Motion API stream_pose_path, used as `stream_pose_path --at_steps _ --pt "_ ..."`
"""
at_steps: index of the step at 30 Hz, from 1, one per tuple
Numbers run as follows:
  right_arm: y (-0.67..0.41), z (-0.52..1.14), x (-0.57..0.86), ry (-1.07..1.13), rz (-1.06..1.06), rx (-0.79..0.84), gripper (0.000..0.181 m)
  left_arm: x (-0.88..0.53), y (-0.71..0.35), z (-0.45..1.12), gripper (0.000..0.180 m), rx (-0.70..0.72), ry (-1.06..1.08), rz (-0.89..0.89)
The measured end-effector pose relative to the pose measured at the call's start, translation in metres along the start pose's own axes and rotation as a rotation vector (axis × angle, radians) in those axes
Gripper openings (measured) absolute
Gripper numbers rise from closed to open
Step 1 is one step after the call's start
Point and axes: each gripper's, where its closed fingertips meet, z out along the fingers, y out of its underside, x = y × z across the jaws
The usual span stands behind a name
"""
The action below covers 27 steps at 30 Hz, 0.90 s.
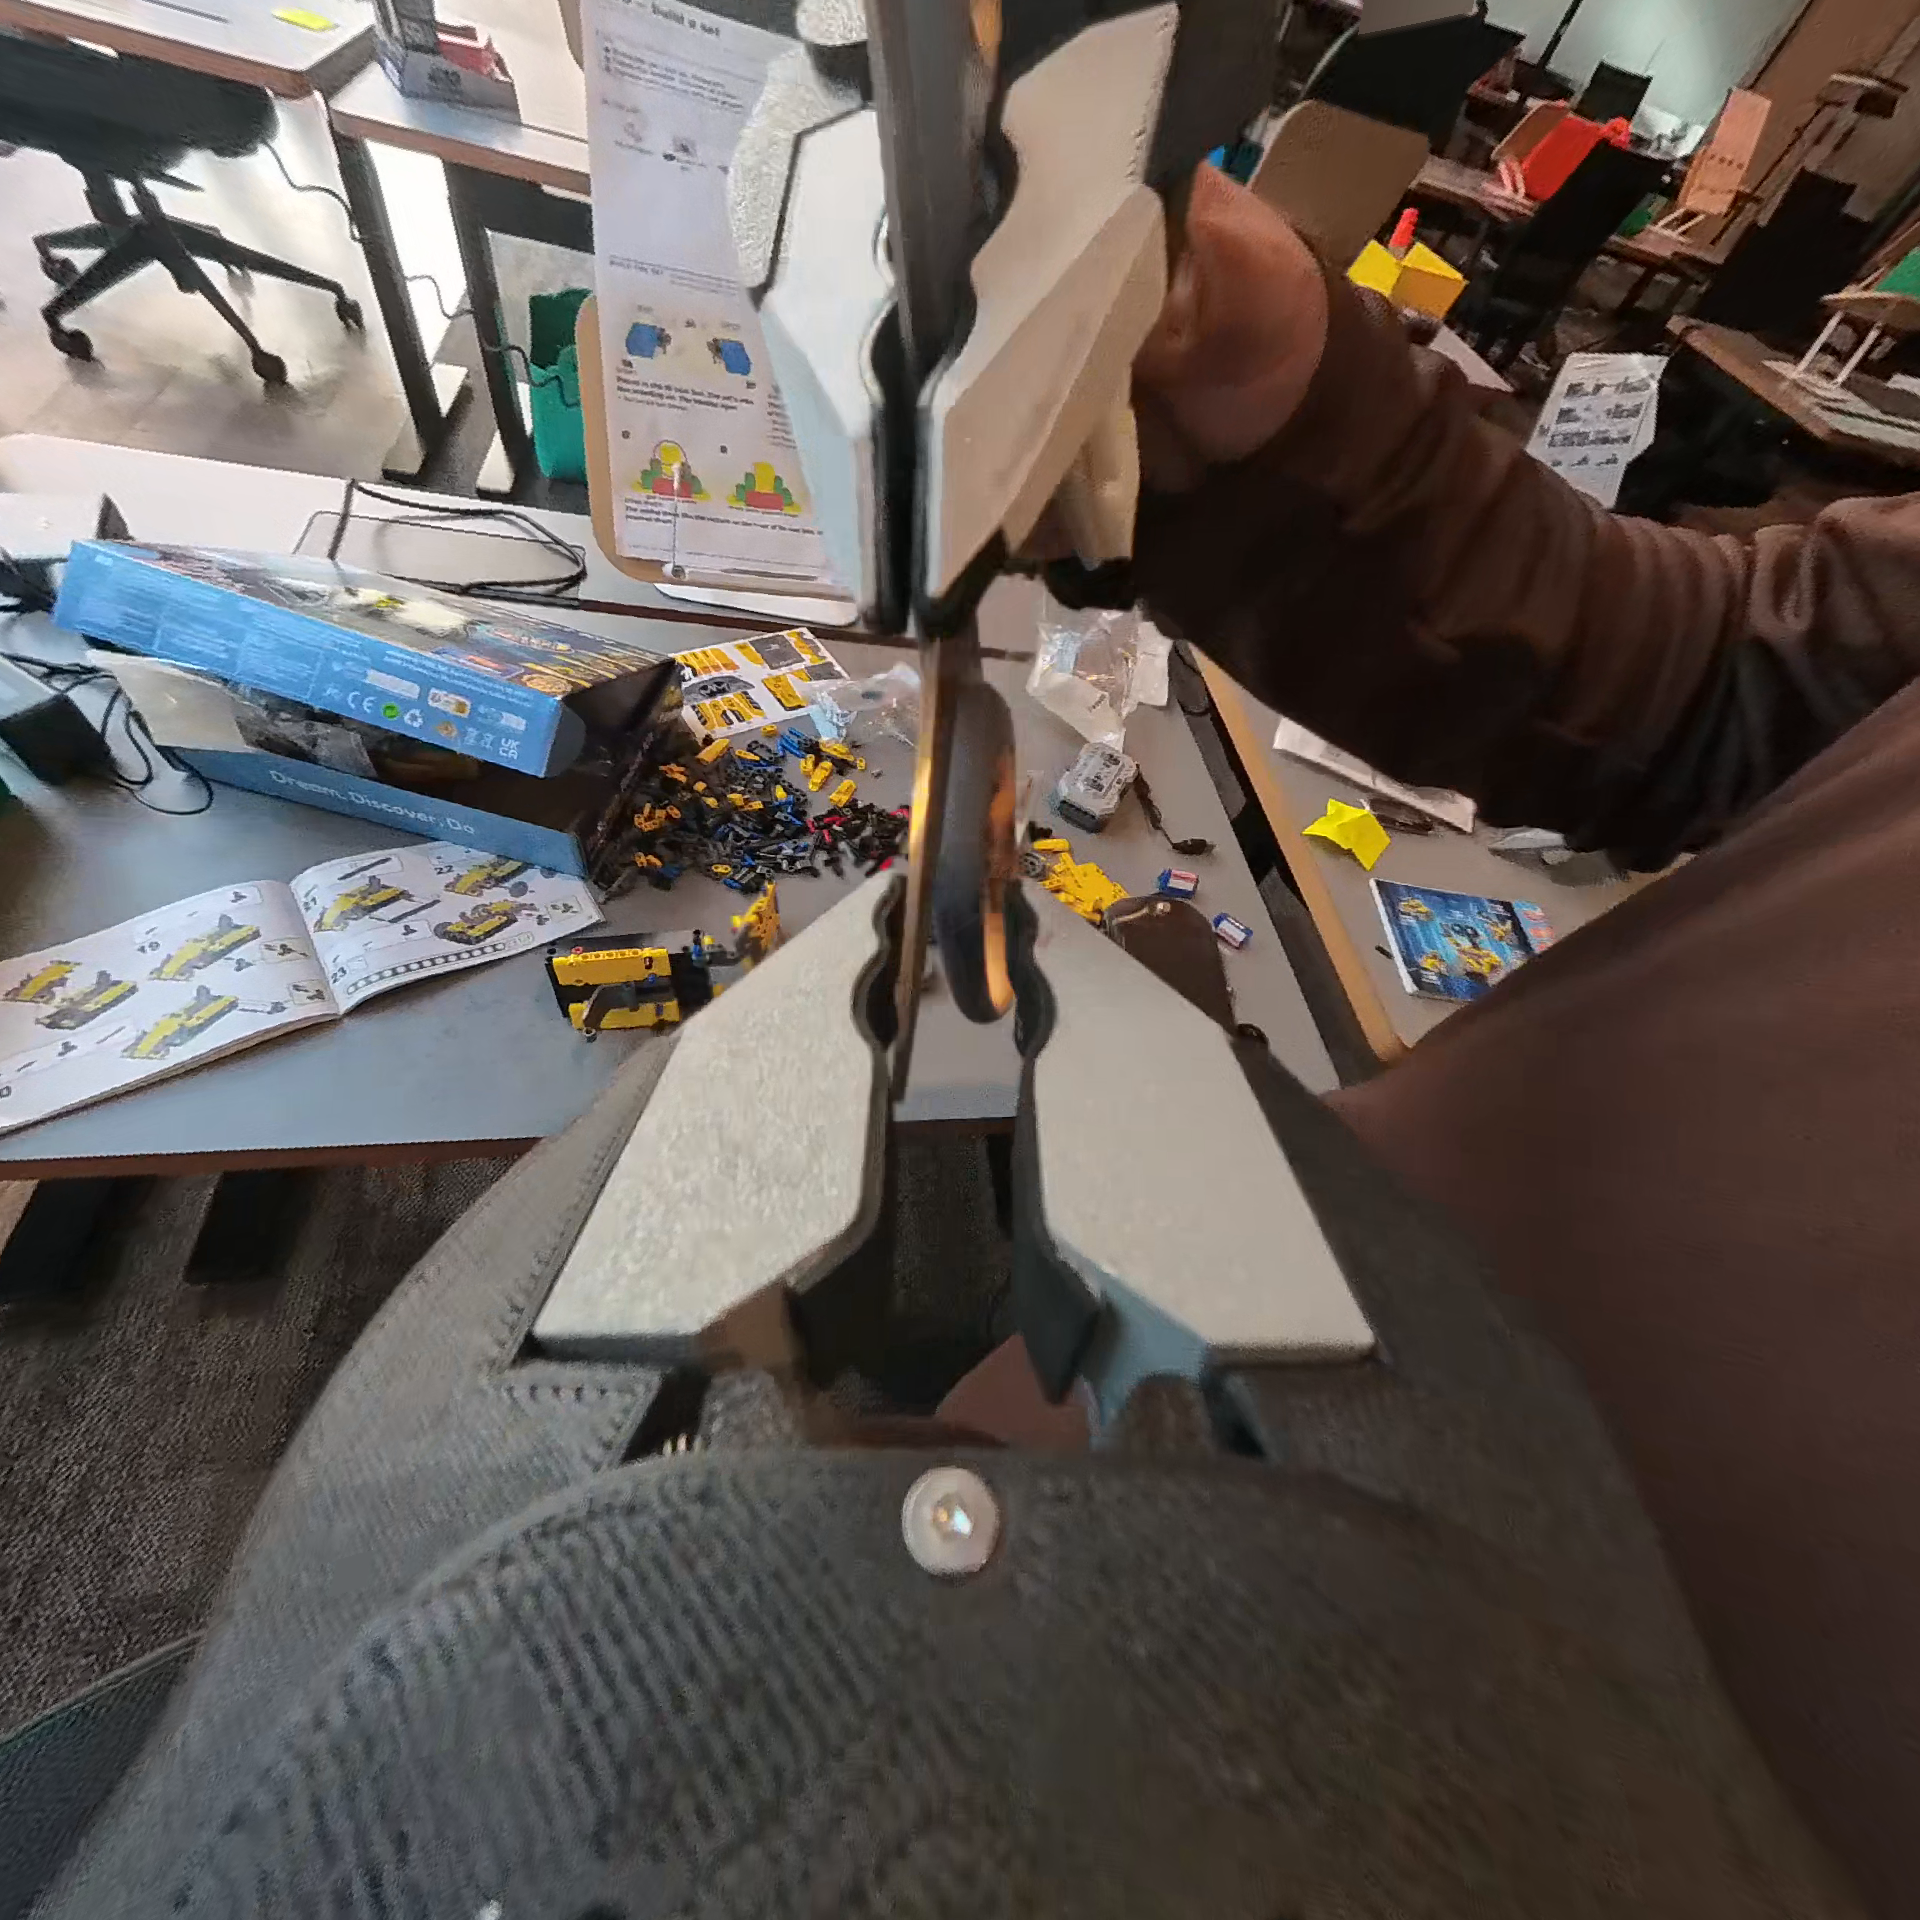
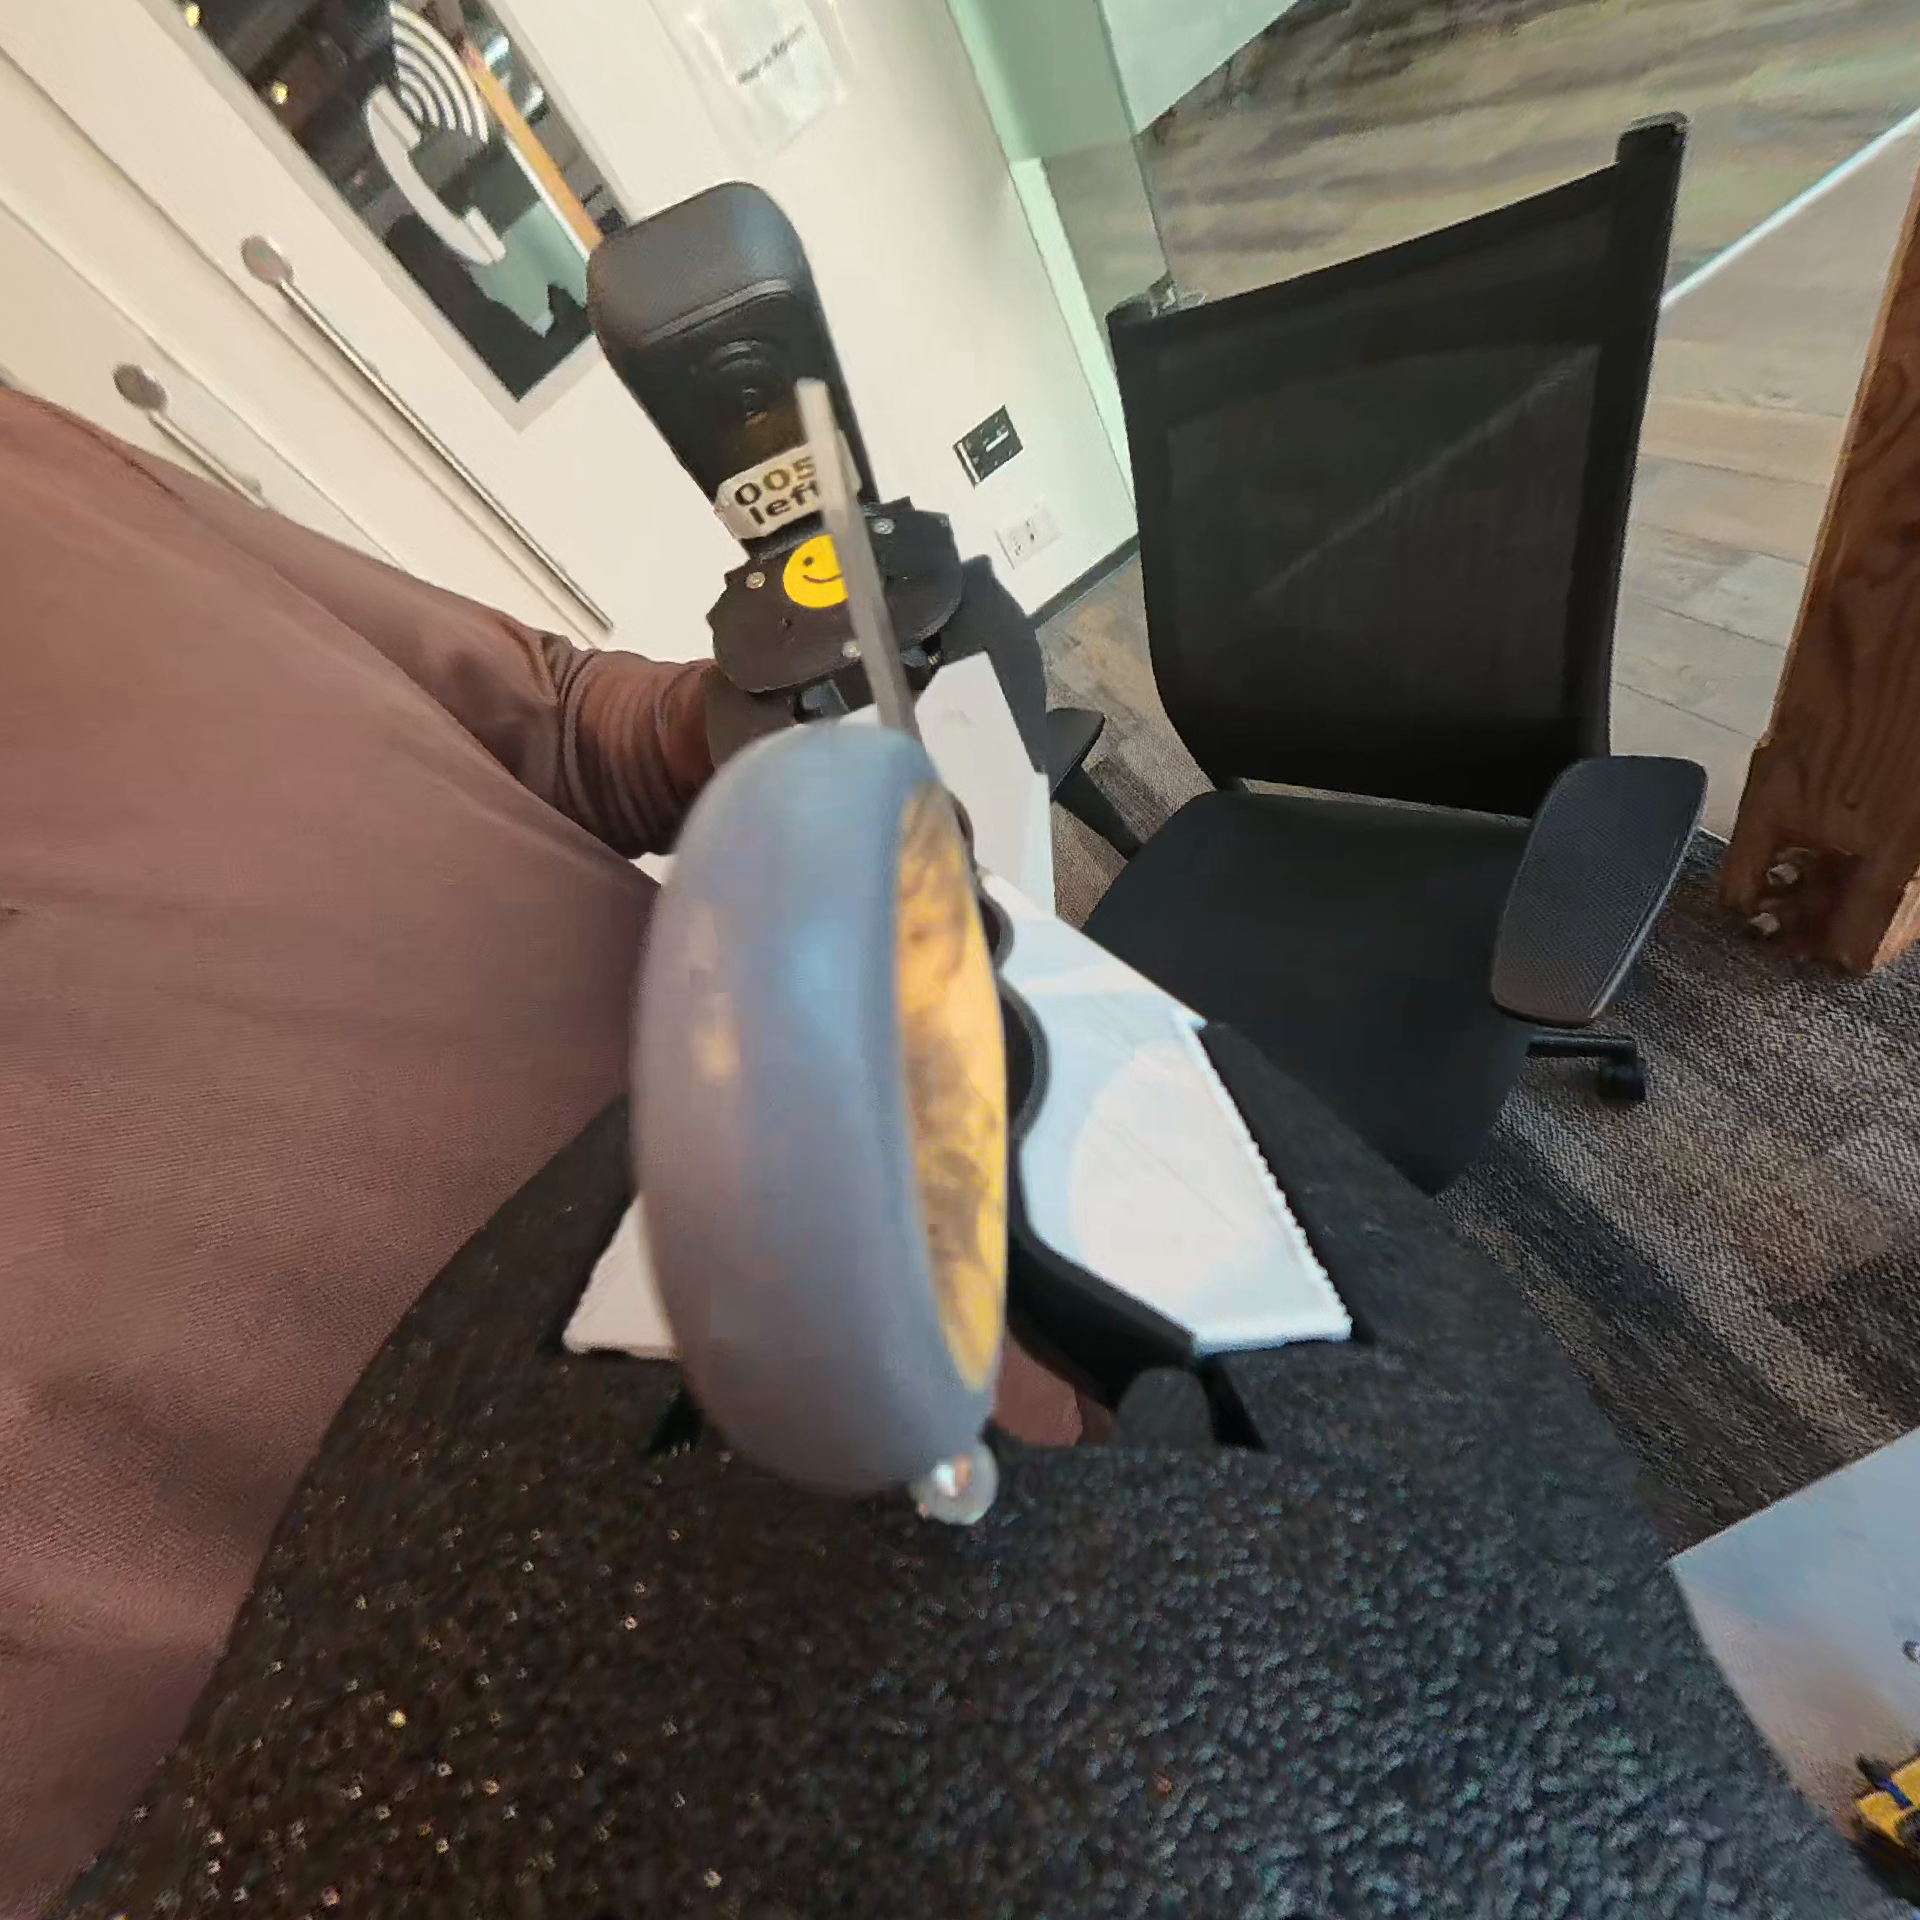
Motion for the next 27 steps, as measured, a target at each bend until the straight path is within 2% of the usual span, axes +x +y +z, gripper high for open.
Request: stream_pose_path --at_steps 2,4,5,6,7,11,13,14,16,17,21,24,27 --pt "0.004 -0.003 0.000 -0.004 0.015 -0.003 0.005 0.000 0.000 -0.004 0.022 0.009 0.007 -0.021" --pt "0.009 -0.001 0.000 0.002 0.015 -0.017 0.003 -0.001 -0.004 -0.003 0.035 0.034 0.022 -0.071" --pt "0.010 0.000 -0.001 -0.006 0.014 -0.022 0.003 0.000 -0.005 -0.001 0.031 0.036 0.046 -0.095" --pt "0.010 0.002 -0.004 -0.018 0.013 -0.021 0.003 0.005 -0.004 0.002 0.009 0.028 0.091 -0.102" --pt "0.009 0.003 -0.006 -0.031 0.012 -0.014 0.003 0.005 -0.003 0.004 0.002 0.020 0.102 -0.099" --pt "0.005 0.005 -0.010 -0.044 0.004 0.021 0.000 0.012 -0.001 0.011 0.002 0.022 0.136 -0.092" --pt "0.005 0.005 -0.011 -0.041 0.001 0.029 0.001 0.013 0.000 0.014 0.020 0.022 0.149 -0.128" --pt "0.006 0.004 -0.011 -0.041 0.003 0.036 0.001 0.013 0.002 0.016 0.022 0.013 0.156 -0.145" --pt "0.004 0.002 -0.013 -0.055 0.013 0.061 0.001 0.016 0.004 0.019 0.019 0.006 0.178 -0.150" --pt "0.004 0.001 -0.014 -0.062 0.017 0.065 0.001 0.020 0.003 0.020 0.000 0.009 0.195 -0.137" --pt "0.008 -0.005 -0.012 -0.030 0.014 0.046 0.001 0.021 0.001 0.021 0.000 0.011 0.156 -0.046" --pt "0.009 -0.014 -0.014 -0.023 0.016 0.057 0.007 0.020 -0.014 0.013 0.000 0.098 0.167 -0.080" --pt "0.006 -0.022 -0.019 -0.050 0.039 0.143 0.016 0.020 -0.024 0.009 0.000 0.150 0.176 -0.104"
